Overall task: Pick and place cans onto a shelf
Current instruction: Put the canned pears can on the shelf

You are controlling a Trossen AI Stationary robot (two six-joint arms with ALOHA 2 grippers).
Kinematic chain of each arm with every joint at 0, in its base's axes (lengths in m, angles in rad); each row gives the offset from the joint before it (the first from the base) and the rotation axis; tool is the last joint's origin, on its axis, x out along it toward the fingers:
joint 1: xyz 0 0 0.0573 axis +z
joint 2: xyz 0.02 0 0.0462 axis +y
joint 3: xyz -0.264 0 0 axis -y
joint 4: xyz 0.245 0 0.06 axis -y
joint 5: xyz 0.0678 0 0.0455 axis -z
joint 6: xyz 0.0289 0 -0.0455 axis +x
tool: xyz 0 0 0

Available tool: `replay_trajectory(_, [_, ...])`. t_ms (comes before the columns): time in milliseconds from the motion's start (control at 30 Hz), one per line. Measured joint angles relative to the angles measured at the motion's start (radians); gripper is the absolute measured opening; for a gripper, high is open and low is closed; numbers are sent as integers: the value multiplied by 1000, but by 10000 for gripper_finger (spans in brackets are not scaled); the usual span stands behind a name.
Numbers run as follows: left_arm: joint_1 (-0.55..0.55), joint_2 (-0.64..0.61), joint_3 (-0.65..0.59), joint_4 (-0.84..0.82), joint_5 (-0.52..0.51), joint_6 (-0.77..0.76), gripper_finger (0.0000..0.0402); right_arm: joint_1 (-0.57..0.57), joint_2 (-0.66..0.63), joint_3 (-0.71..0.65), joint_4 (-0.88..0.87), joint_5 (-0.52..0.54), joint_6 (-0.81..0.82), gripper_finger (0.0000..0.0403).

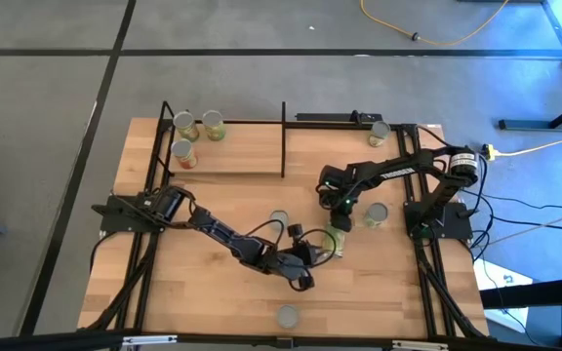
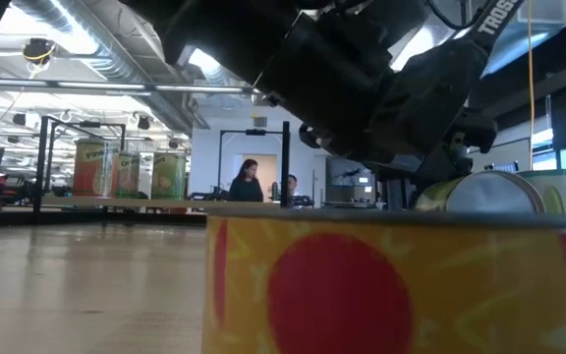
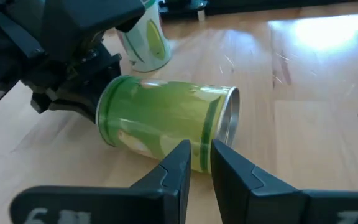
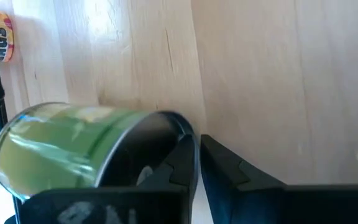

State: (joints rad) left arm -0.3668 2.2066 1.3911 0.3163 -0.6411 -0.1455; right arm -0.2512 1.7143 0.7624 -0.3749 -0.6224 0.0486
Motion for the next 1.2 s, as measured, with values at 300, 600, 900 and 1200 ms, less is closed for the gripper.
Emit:
replay_trajectory(300, [0, 0, 0, 21, 57, 0, 55, 0, 0, 0, 13, 0, 3, 32])
replay_trajectory(600, [8, 13, 1, 52, 82, 0, 55, 0, 0, 0, 14, 0, 3, 32])
replay_trajectory(900, [10, 61, 33, 58, 43, 99, 55, 0, 0, 0, 18, 1, 3, 32])
replay_trajectory(1200, [24, 61, 81, 61, 29, 104, 55, 0, 0, 0, 17, 1, 3, 32])
